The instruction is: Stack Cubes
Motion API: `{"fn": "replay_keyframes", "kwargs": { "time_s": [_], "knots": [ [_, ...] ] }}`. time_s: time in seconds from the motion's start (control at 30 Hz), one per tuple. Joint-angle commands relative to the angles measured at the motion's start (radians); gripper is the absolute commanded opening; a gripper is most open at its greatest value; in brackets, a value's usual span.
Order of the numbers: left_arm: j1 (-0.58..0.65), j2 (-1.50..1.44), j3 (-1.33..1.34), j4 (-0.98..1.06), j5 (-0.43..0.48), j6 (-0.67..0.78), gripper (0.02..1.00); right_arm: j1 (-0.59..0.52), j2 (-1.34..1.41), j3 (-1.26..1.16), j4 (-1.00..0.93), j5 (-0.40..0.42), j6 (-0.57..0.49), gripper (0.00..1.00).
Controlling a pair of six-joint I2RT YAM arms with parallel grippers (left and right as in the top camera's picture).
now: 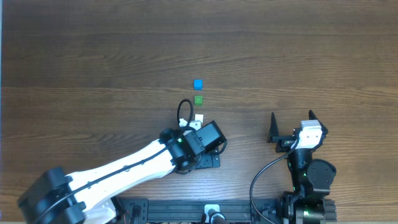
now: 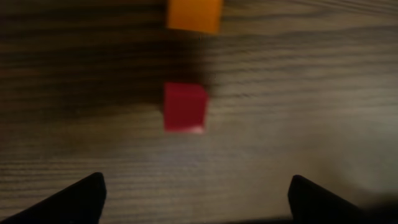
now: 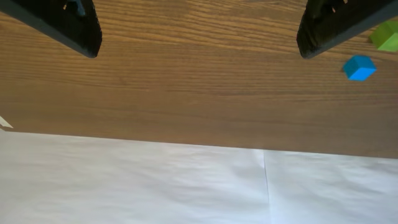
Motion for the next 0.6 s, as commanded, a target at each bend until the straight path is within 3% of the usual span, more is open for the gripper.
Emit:
{"fn": "replay_keyframes", "kwargs": {
  "time_s": [0.03,0.23,0.6],
  "knots": [
    [-0.003,0.074,0.013,0.006,-0.084,-0.056,0.897,0.005,-0.006,-0.008,-0.001,0.003,-0.005,0.991],
    [-0.003,0.144,0.013,0.034,-0.142,-0.063,0.877,0.005,-0.006,-0.008,-0.001,0.003,-0.005,0.993],
    [-0.003,0.208,0.013,0.118,-0.145,0.023,0.818,0.005,-0.006,-0.008,-0.001,0.003,-0.005,0.993]
  ]
}}
